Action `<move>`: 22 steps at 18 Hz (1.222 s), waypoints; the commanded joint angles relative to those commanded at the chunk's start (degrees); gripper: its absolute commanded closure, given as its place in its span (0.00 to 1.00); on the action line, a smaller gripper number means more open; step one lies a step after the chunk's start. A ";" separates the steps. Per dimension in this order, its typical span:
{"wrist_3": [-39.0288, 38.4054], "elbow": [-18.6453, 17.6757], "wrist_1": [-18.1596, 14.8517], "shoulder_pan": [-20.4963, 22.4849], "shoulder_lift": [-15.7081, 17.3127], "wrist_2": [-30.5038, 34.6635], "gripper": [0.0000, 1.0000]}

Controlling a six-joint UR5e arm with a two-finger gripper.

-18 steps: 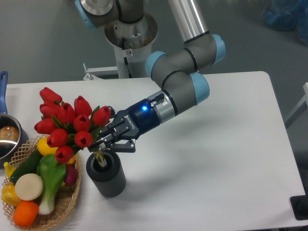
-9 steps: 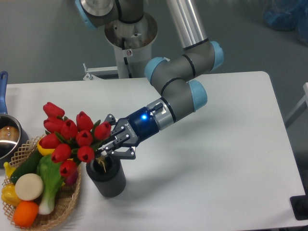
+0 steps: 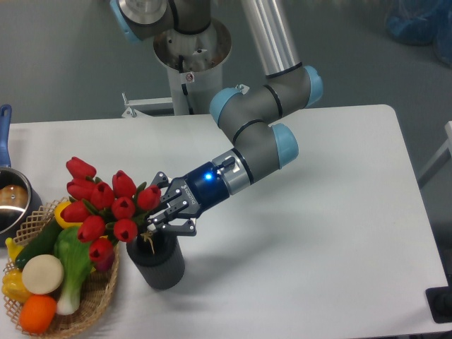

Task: Insert the flowers into the vase
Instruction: 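Push the tulips deeper into the vase and open the gripper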

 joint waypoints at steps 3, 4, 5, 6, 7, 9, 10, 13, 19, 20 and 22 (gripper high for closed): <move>0.09 0.09 0.00 0.00 -0.44 -0.09 0.76; 0.17 0.09 0.09 0.00 -0.62 -0.09 0.76; 0.18 0.26 0.00 0.00 -0.70 -0.09 0.76; 0.18 0.52 0.00 0.00 -0.88 -0.09 0.76; 0.18 0.79 0.00 0.00 -1.23 0.00 0.76; 0.18 1.14 0.00 0.00 -1.84 0.00 0.76; 0.18 1.32 0.09 0.09 -2.20 0.00 0.76; 0.18 1.67 0.09 0.09 -2.72 0.00 0.76; 0.18 1.76 0.09 0.35 -2.81 0.09 0.74; 0.26 1.67 0.09 0.35 -2.81 0.09 0.73; 0.88 1.50 0.09 0.35 -2.81 0.09 0.67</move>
